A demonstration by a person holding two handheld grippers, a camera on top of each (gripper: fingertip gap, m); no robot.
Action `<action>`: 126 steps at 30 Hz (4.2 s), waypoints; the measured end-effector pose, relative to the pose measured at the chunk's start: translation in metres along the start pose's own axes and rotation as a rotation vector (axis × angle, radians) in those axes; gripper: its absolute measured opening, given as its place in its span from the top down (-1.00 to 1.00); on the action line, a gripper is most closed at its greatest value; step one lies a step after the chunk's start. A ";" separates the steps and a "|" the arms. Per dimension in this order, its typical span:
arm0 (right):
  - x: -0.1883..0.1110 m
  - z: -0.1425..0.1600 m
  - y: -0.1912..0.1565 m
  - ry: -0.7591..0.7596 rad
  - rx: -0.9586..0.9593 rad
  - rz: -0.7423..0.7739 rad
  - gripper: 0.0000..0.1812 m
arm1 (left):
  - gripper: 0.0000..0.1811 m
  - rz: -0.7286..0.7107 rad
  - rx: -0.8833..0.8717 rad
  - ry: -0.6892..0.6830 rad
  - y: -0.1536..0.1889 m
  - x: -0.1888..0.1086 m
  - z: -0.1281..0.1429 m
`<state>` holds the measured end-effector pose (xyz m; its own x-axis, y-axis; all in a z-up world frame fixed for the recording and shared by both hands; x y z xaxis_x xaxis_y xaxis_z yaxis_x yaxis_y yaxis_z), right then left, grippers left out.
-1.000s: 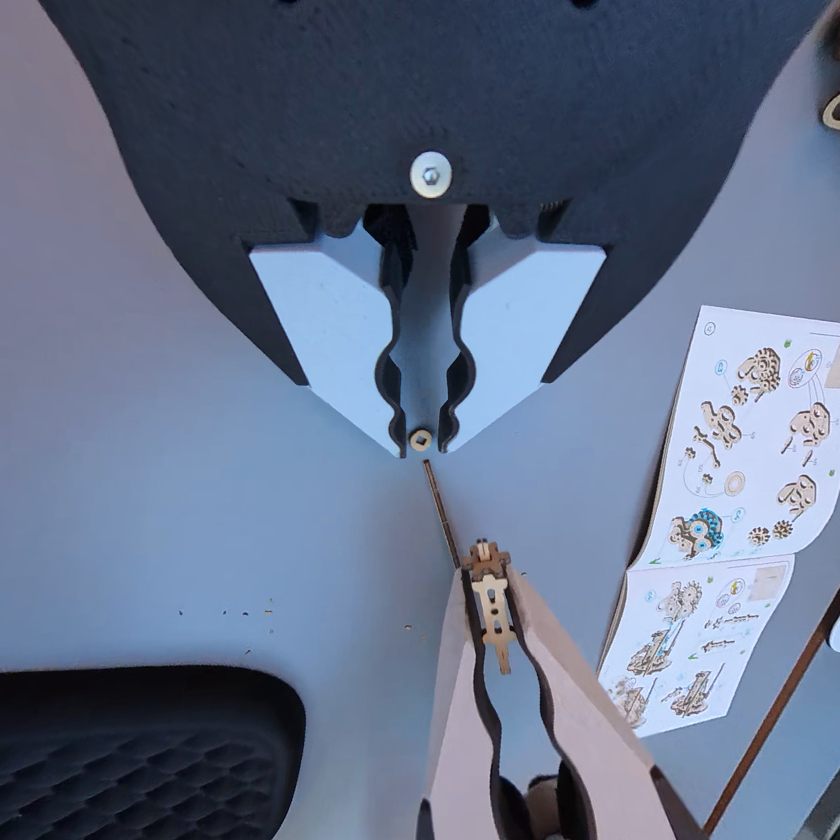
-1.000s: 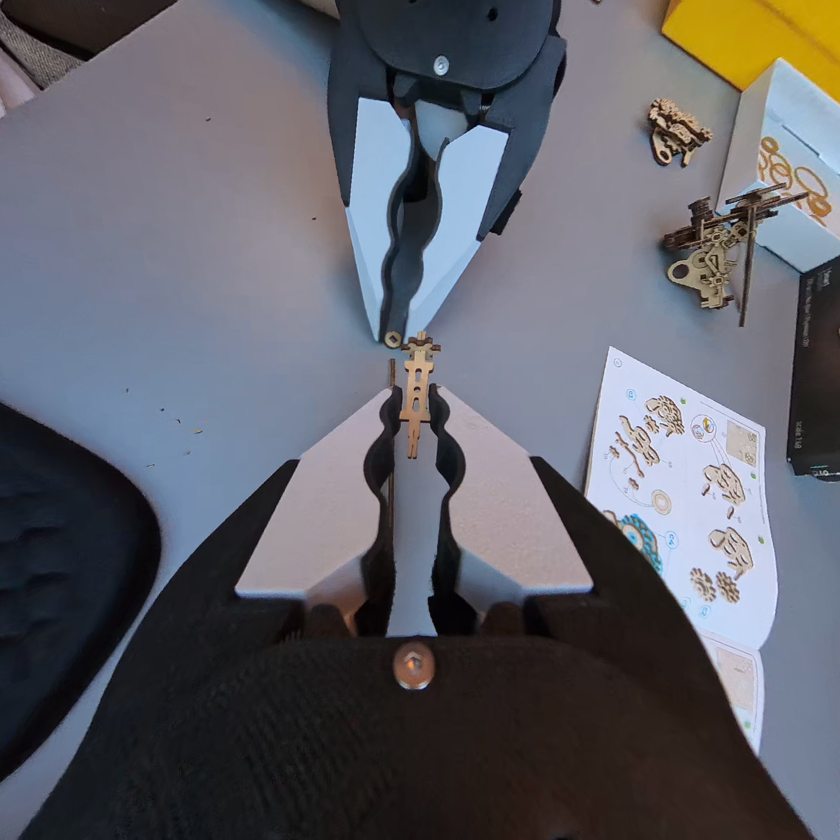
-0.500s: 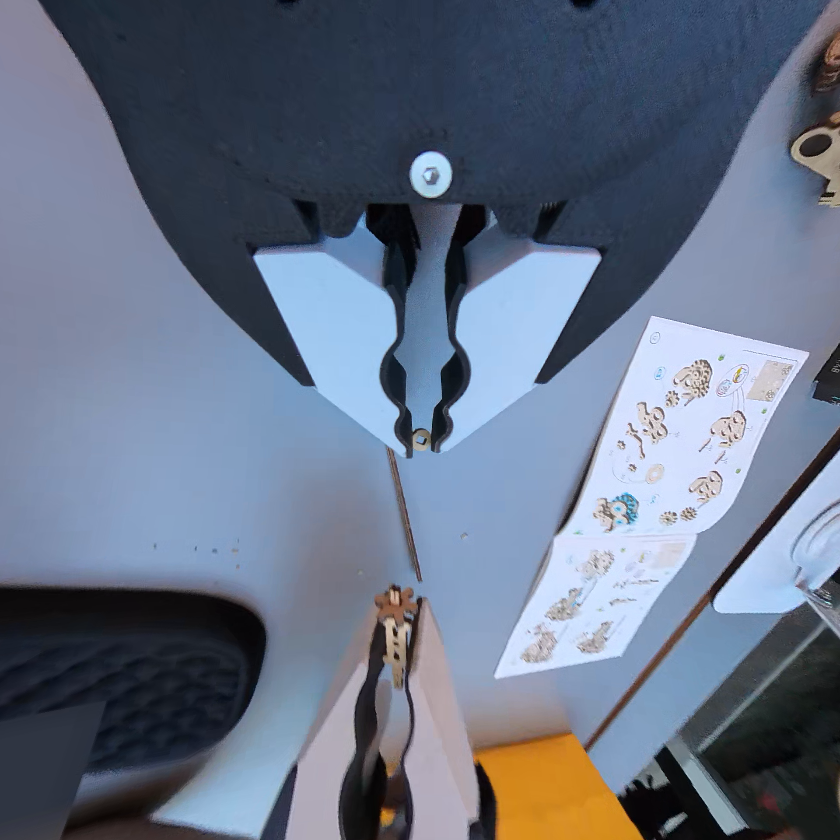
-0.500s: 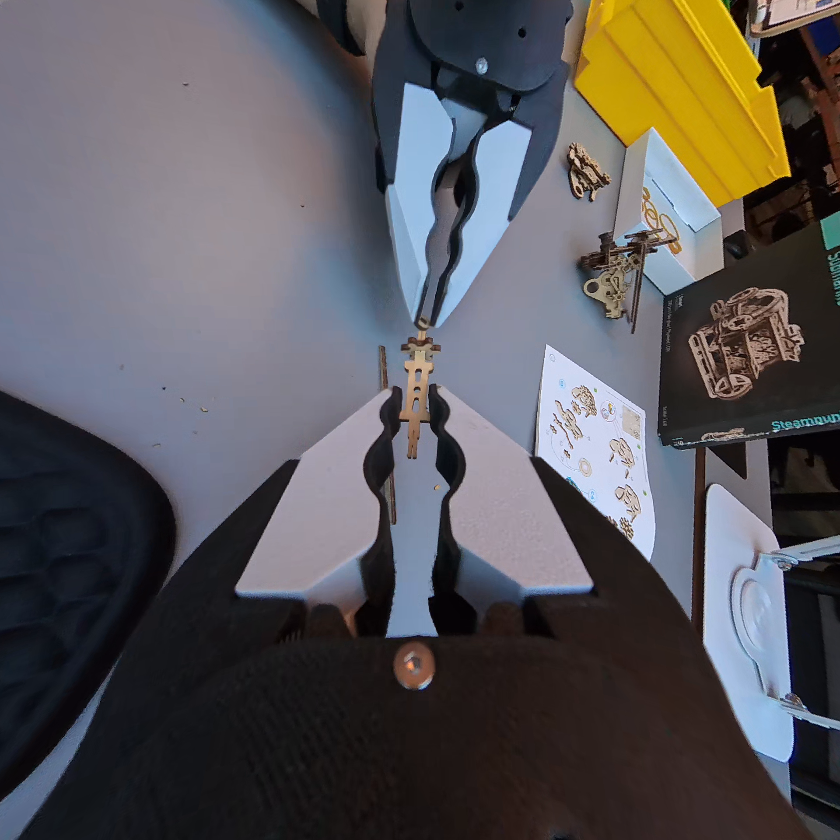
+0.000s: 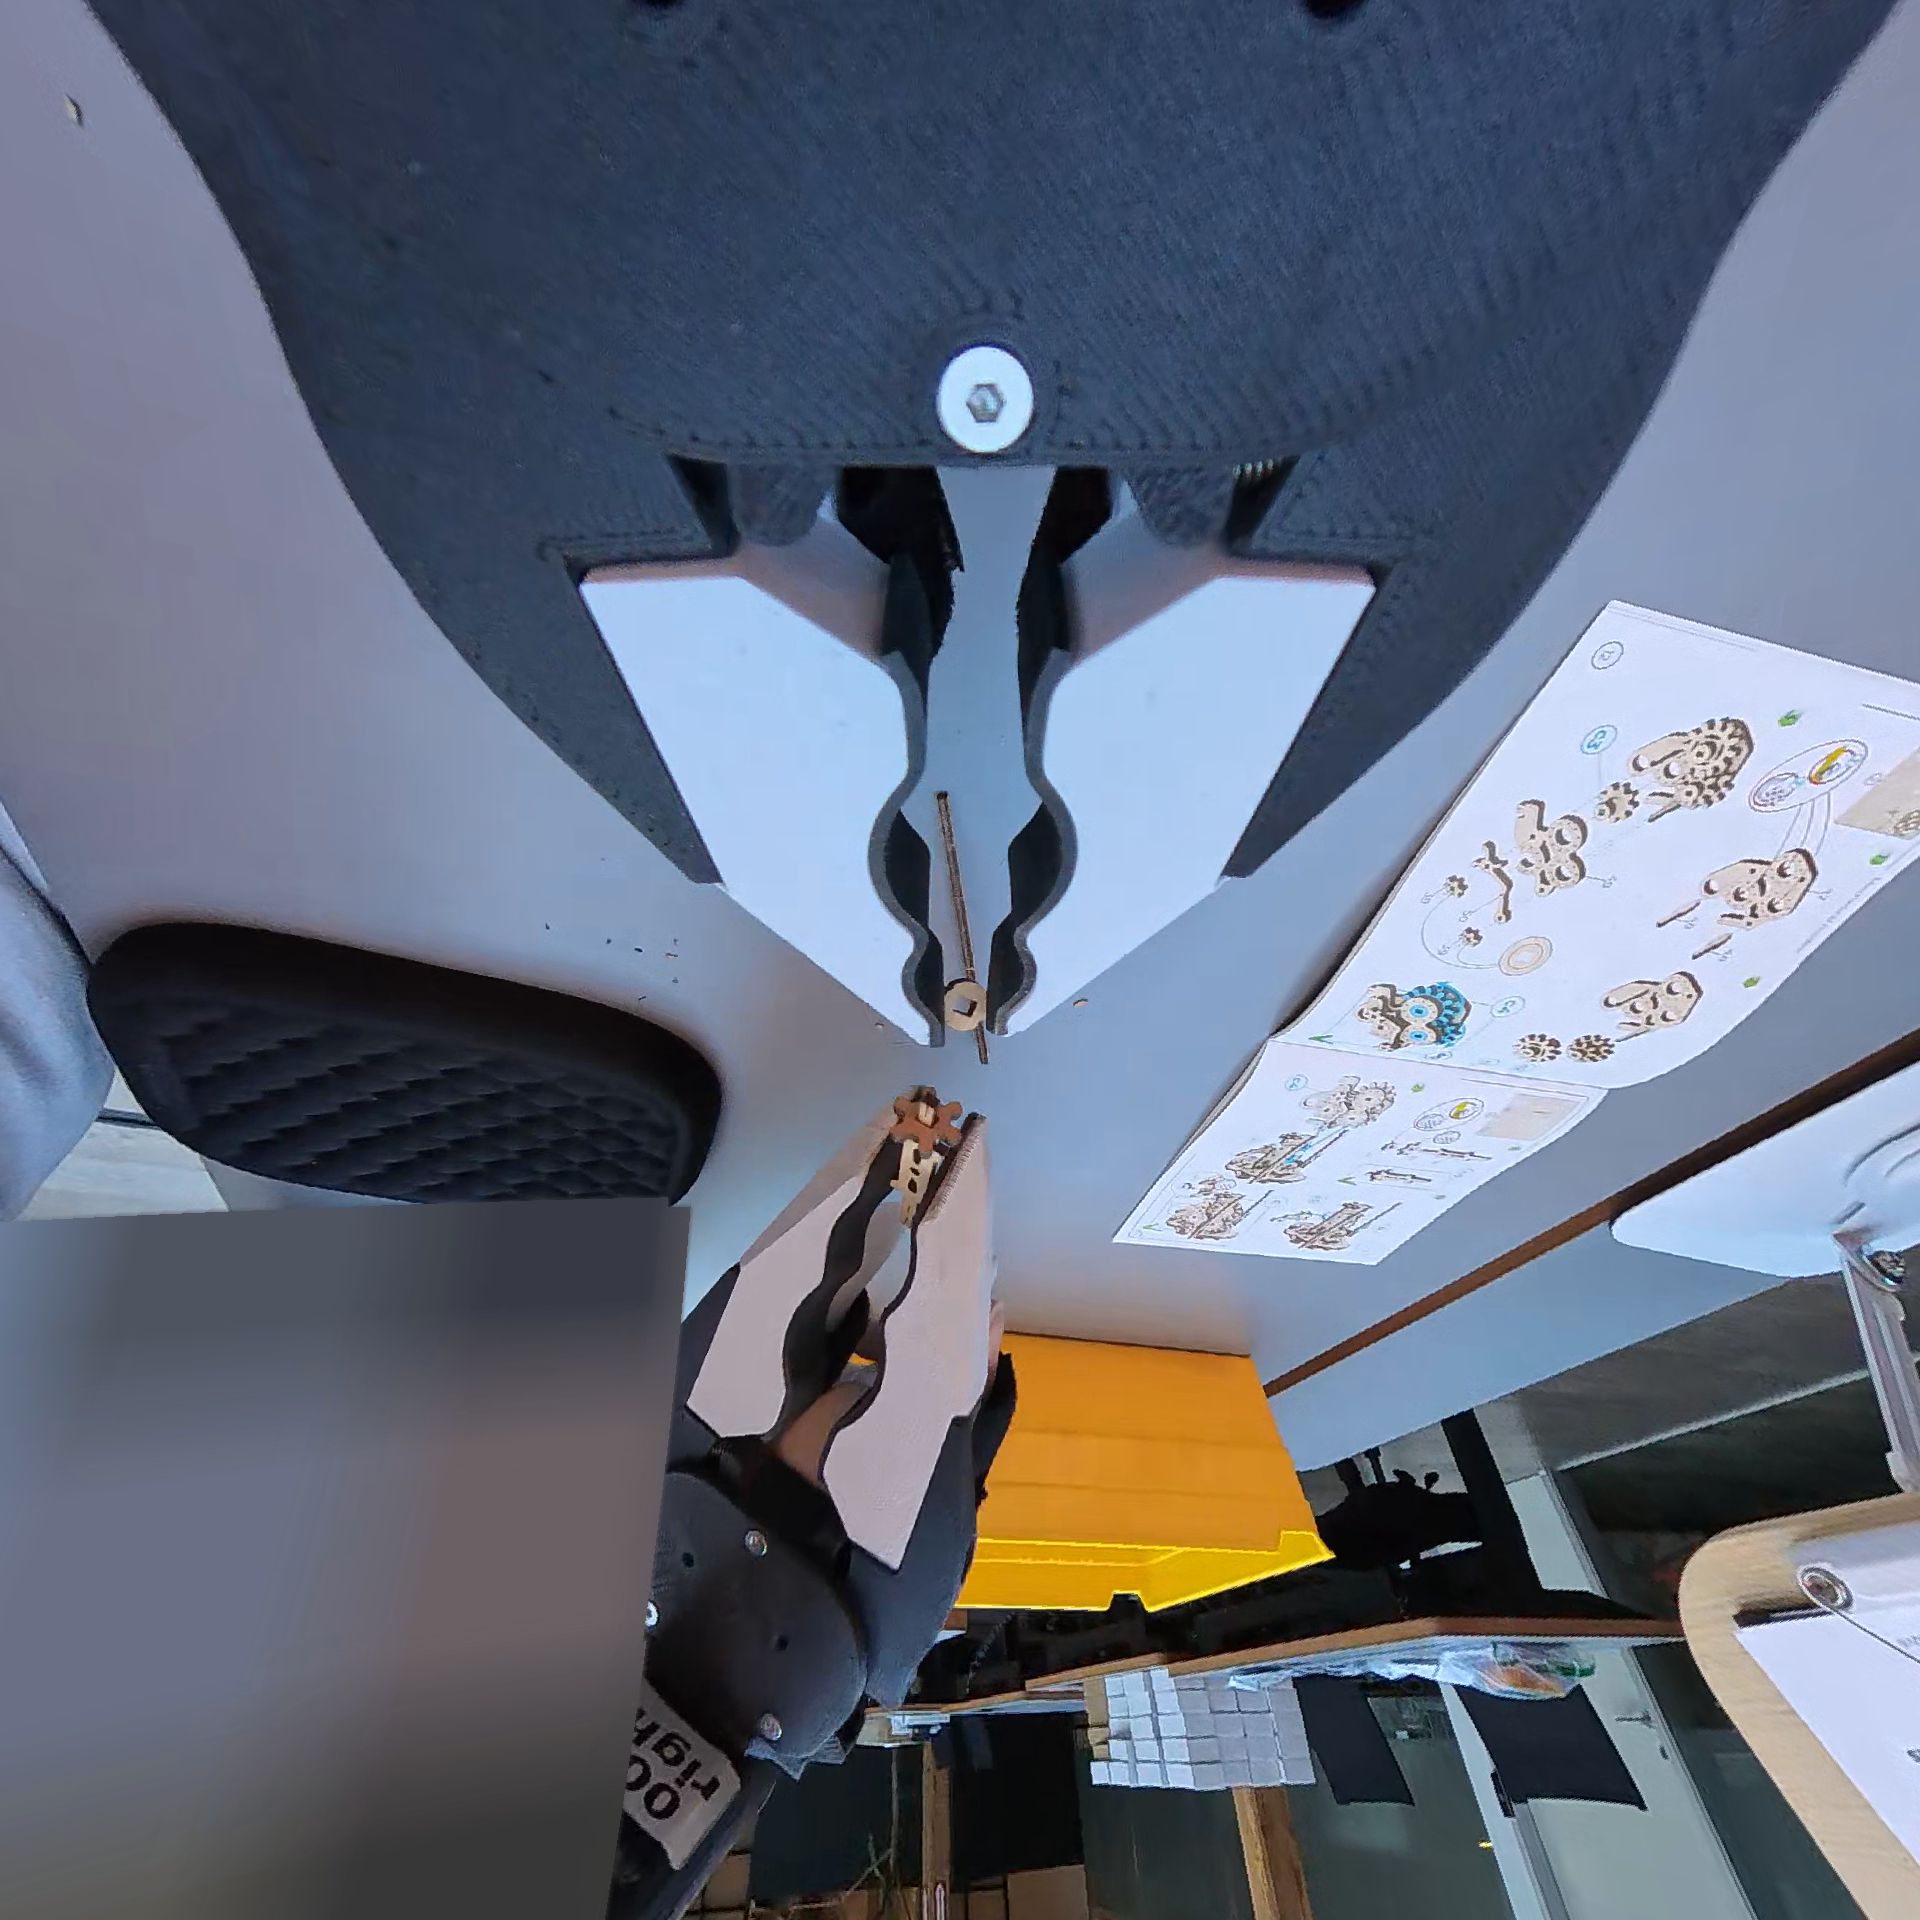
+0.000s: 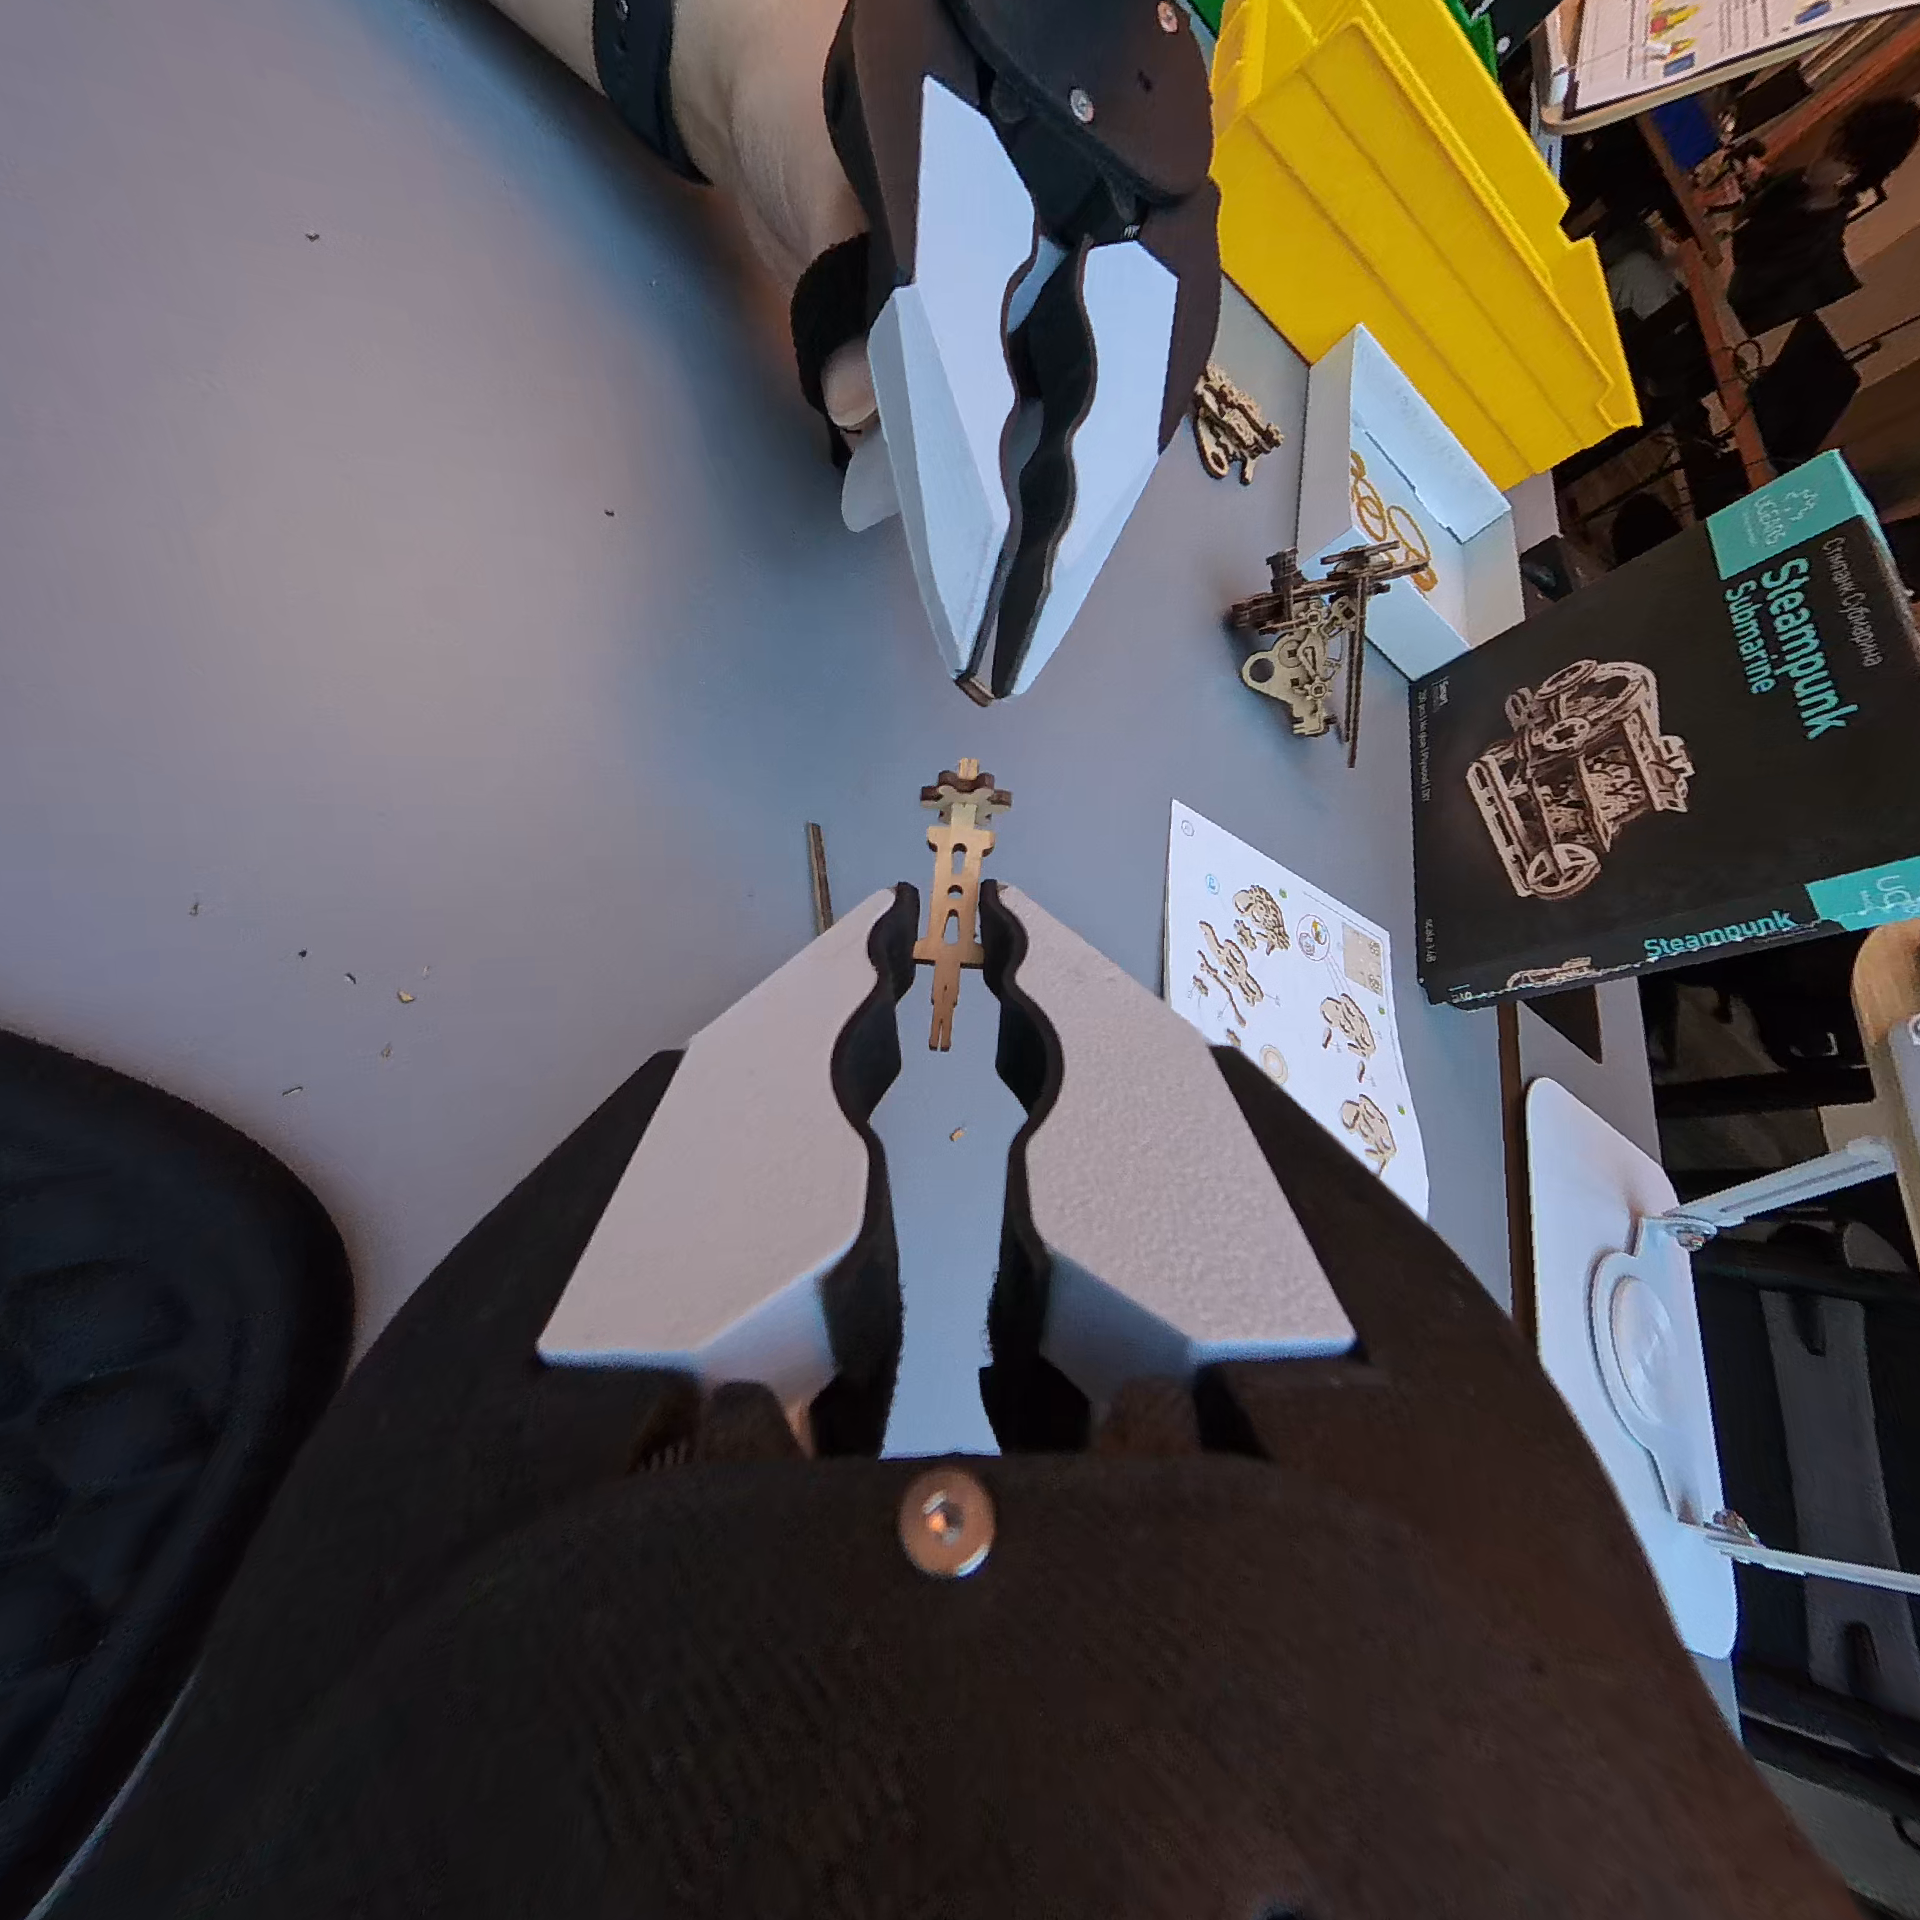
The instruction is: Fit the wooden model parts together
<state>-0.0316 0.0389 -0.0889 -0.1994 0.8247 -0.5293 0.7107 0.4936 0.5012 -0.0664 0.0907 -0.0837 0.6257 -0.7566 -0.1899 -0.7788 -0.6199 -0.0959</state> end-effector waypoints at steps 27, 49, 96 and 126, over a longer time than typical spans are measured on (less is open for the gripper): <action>0.002 -0.007 0.007 -0.066 0.050 0.060 0.89 | 0.94 0.027 0.000 0.014 0.005 0.001 0.000; 0.001 -0.007 0.007 -0.054 0.022 0.064 0.88 | 0.94 0.033 0.009 0.018 0.007 0.001 -0.002; 0.027 0.019 -0.001 -0.061 0.013 0.088 0.88 | 0.94 -0.023 0.041 0.072 0.001 -0.006 -0.012; -0.002 0.020 0.046 0.391 0.482 0.217 0.89 | 0.94 -0.190 0.291 0.096 -0.040 0.028 -0.066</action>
<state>0.0151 0.0547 -0.0782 -0.1833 0.9760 -0.1174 0.9669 0.2006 0.1575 -0.0149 0.0810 -0.0208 0.7509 -0.6585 -0.0504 -0.6200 -0.6766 -0.3973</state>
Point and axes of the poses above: each gripper's, where its closed fingertips meet, x out along the fingers, z out of its underside, y = z × x across the jaws, the point moved 2 cm from there along -x, back along the fingers, and after that the axes turned 4 degrees about x, right-handed, at the moved point
